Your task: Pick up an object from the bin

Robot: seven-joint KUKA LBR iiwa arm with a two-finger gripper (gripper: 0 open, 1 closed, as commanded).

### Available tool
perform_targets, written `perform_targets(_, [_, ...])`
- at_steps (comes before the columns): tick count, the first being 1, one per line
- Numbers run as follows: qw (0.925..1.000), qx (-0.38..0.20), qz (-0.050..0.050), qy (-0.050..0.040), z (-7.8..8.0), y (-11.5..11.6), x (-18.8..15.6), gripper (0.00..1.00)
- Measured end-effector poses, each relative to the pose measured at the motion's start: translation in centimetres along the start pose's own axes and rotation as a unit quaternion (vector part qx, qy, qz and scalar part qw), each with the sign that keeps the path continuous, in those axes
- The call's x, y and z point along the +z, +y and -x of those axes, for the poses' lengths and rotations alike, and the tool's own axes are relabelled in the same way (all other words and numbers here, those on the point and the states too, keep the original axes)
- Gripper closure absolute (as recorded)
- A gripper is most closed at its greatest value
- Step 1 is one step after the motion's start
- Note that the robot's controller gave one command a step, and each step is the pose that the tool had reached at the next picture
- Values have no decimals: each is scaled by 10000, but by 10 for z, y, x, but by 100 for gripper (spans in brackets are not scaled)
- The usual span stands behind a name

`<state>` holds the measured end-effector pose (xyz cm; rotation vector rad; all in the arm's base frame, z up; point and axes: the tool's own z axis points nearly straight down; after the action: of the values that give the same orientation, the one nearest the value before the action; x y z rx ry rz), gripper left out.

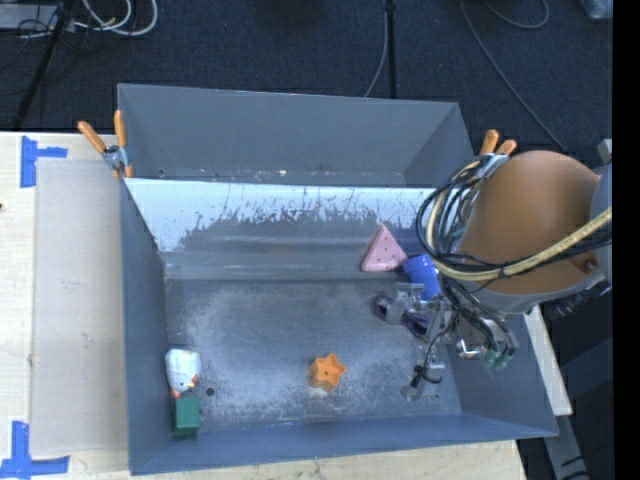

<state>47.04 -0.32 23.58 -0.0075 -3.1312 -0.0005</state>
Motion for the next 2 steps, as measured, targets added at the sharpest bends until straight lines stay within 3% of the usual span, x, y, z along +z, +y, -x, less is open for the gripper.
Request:
perform_targets(1, [10000, 0, 0, -40, 1, 0, -4, 0])
perform_targets(2, [9999, -152, -1, -45, 18, 40, 50, 0])
